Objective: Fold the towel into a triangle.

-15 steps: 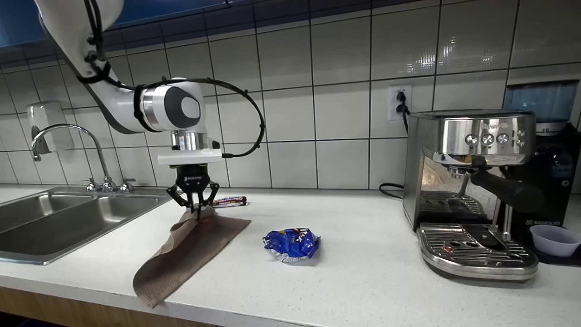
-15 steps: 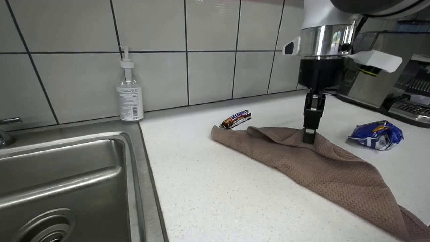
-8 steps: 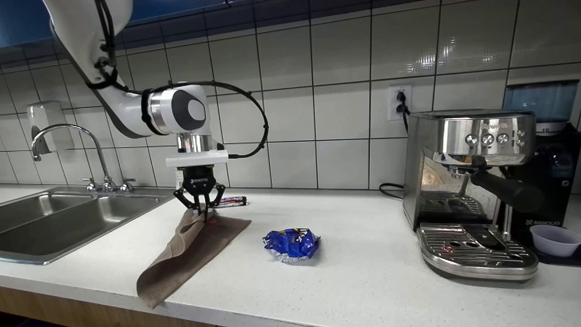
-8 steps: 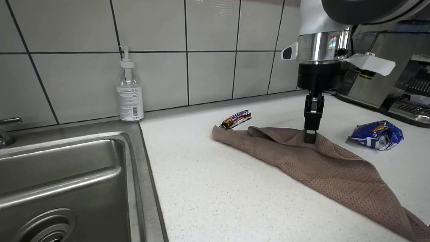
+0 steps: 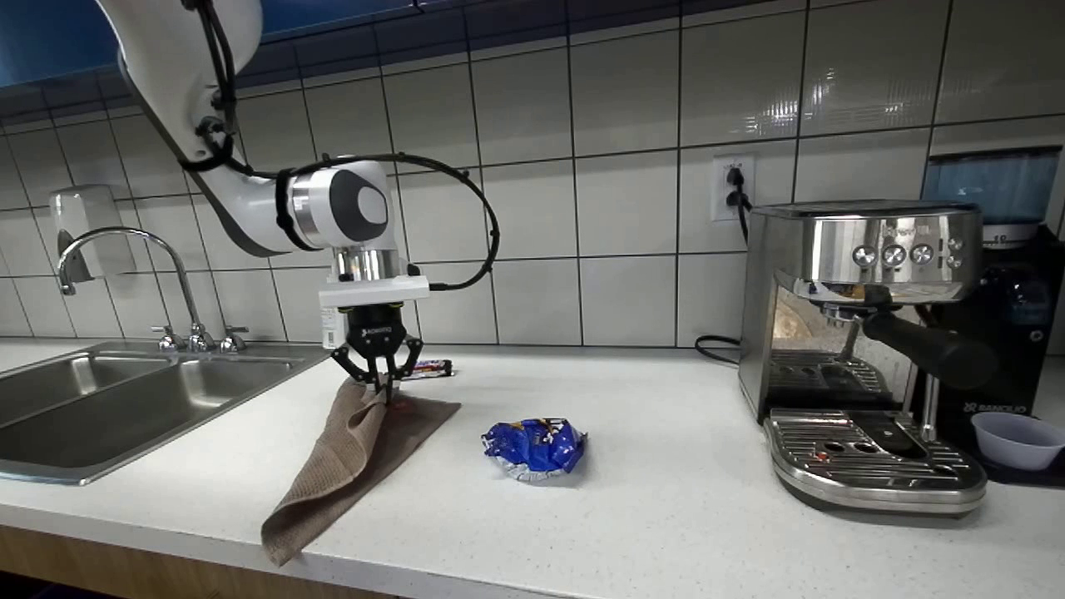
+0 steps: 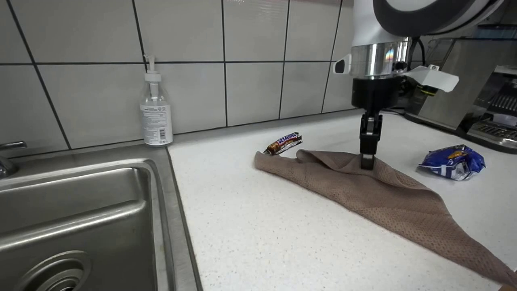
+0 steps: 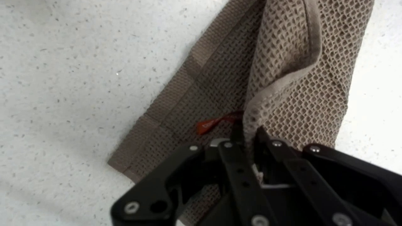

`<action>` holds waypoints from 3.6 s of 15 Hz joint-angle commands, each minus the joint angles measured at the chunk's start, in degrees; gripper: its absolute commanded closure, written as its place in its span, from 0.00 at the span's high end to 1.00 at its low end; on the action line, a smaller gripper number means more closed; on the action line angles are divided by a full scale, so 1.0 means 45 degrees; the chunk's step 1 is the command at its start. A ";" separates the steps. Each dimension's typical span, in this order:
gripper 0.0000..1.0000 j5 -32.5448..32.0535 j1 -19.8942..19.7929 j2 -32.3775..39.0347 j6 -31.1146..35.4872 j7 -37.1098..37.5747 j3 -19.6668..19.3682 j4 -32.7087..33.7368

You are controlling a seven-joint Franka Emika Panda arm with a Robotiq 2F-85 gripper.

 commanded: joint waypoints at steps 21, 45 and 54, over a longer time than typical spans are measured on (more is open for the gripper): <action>1.00 -0.0771 0.0063 0.1102 -0.1210 0.1536 0.0020 0.1887; 1.00 -0.0169 0.0106 -0.1645 -0.1086 0.3177 0.0183 -0.0906; 1.00 0.0026 0.0162 -0.3175 -0.1184 0.4114 0.0152 -0.2739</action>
